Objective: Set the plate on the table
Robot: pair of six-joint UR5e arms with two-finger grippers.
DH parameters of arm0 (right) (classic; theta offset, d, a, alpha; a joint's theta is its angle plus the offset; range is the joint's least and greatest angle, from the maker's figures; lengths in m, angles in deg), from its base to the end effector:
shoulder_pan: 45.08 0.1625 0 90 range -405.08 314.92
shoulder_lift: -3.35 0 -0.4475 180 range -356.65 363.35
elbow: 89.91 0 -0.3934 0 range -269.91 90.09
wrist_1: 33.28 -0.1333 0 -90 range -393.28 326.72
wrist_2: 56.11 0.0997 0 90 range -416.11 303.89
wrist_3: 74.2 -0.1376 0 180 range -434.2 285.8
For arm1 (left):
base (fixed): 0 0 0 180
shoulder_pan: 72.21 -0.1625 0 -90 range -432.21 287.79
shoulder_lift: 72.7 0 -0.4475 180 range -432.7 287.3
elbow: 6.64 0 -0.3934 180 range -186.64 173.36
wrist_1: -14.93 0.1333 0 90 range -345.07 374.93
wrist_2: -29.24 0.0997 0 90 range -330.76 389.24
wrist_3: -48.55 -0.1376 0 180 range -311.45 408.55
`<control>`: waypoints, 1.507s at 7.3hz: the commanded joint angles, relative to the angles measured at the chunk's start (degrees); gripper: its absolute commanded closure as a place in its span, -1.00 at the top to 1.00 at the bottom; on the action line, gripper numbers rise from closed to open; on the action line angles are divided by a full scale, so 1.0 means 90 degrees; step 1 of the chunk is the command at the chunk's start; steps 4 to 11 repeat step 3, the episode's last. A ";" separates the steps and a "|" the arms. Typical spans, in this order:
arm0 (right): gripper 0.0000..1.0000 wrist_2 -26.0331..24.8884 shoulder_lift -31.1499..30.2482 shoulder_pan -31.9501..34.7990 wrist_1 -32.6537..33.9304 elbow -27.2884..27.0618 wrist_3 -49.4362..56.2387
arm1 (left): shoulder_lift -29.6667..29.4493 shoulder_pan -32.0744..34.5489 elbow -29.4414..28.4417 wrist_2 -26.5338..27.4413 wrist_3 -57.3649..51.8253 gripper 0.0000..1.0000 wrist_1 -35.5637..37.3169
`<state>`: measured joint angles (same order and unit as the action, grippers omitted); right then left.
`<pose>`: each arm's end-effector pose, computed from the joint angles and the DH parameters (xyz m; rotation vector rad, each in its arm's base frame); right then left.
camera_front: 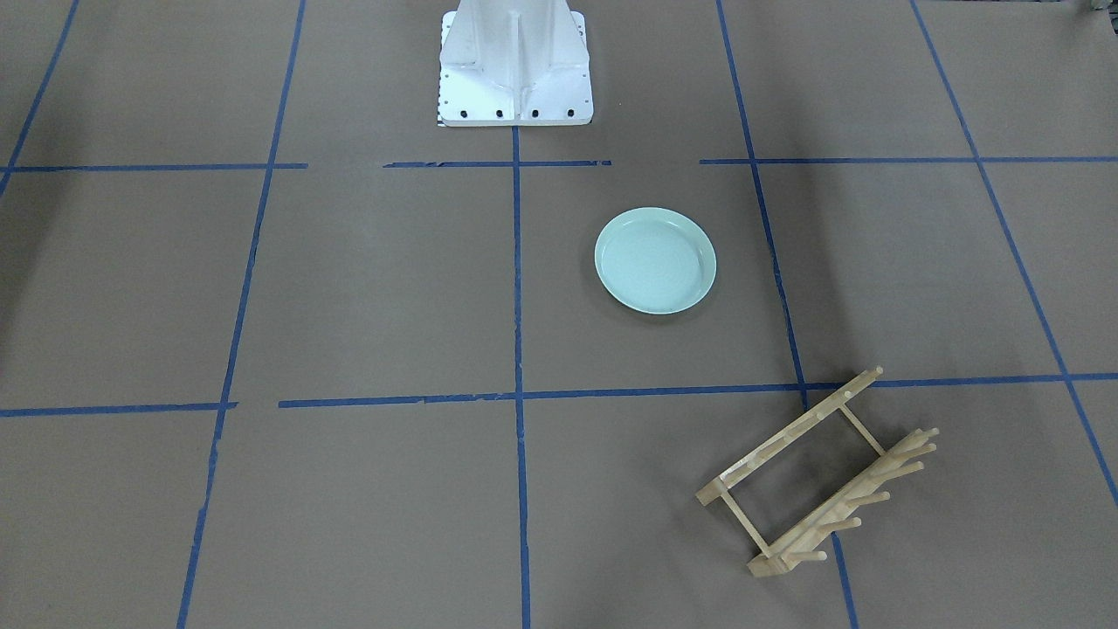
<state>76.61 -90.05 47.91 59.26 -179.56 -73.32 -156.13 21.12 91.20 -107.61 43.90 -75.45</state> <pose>0.0636 -0.4513 0.7463 -0.0795 -0.7481 0.0760 -0.0587 -0.4418 0.6895 0.0840 0.8138 0.0335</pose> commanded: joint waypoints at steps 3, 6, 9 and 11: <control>1.00 0.0000 0.0007 0.0000 0.0000 0.0000 0.0000 | -0.0259 -0.0008 0.0009 0.0069 0.0000 1.00 0.0013; 1.00 0.0000 0.0007 0.0000 0.0000 0.0000 0.0000 | -0.0259 -0.0008 0.0009 0.0069 0.0000 1.00 0.0013; 1.00 0.0000 0.0007 0.0000 0.0000 0.0000 0.0000 | -0.0259 -0.0008 0.0009 0.0069 0.0000 1.00 0.0013; 1.00 0.0000 0.0007 0.0000 0.0000 0.0000 0.0000 | -0.0259 -0.0008 0.0009 0.0069 0.0000 1.00 0.0013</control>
